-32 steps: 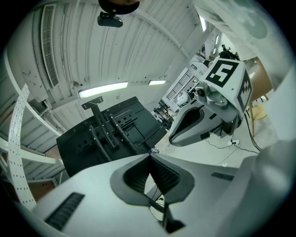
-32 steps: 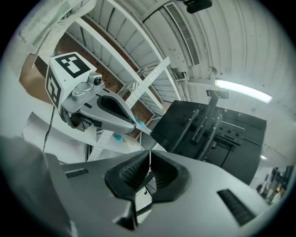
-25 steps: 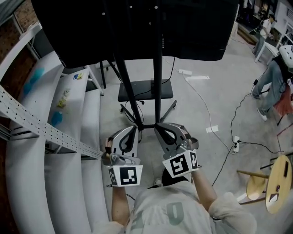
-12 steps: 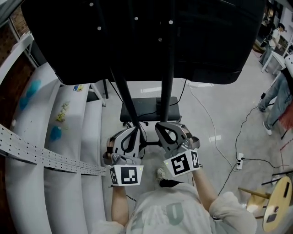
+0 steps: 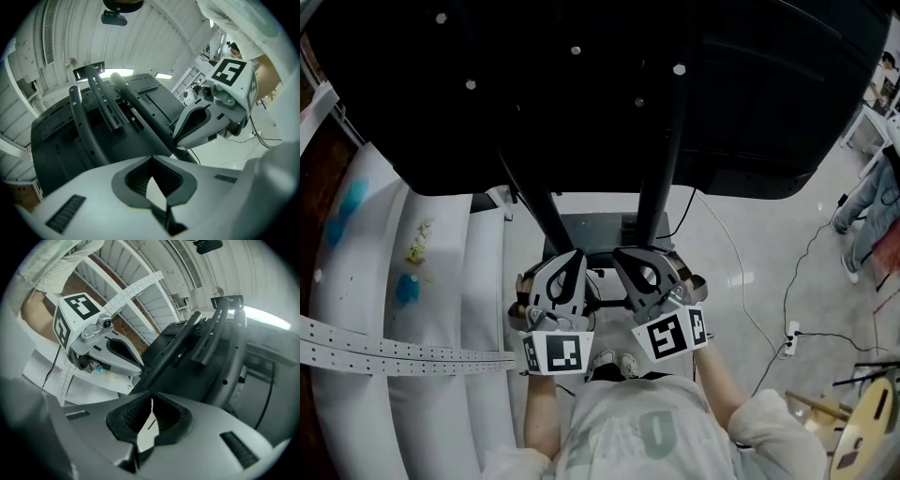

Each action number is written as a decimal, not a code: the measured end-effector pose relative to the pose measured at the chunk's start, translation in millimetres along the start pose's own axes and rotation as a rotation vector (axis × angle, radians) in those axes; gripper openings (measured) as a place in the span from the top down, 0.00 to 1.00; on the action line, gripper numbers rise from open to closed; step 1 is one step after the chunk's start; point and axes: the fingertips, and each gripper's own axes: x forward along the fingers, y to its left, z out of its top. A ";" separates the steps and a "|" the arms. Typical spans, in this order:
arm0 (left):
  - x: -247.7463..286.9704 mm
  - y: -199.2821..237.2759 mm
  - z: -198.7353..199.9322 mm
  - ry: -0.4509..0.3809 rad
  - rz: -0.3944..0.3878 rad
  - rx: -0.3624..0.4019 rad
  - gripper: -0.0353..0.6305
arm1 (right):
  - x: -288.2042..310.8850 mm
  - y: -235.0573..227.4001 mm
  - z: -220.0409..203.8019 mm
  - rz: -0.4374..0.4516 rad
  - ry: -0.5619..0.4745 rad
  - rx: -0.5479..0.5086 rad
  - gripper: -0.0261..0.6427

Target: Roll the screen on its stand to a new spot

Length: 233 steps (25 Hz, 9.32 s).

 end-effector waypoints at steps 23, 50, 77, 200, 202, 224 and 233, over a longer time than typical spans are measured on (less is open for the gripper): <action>29.2 57.5 -28.7 -0.051 0.001 -0.098 0.57 | 8.6 -58.6 -9.8 -0.234 0.072 0.106 0.60; 102.1 73.3 -117.4 0.119 0.013 -0.438 0.37 | 54.3 -80.7 -115.4 -0.250 0.266 0.399 0.52; 92.2 42.1 -110.7 0.120 0.018 -0.483 0.54 | 47.4 -69.9 -113.5 -0.179 0.273 0.445 0.53; -573.5 -323.8 194.7 0.181 0.152 -0.616 0.61 | -622.3 308.4 128.3 -0.003 0.126 0.554 0.59; -584.0 -329.6 199.1 0.184 0.157 -0.617 0.61 | -633.3 314.9 131.8 -0.004 0.121 0.557 0.59; -733.9 -438.3 239.0 0.202 0.225 -0.636 0.61 | -778.2 419.1 158.1 0.093 0.054 0.559 0.61; -786.9 -464.6 251.8 0.196 0.230 -0.648 0.61 | -821.6 455.4 173.7 0.101 0.062 0.566 0.61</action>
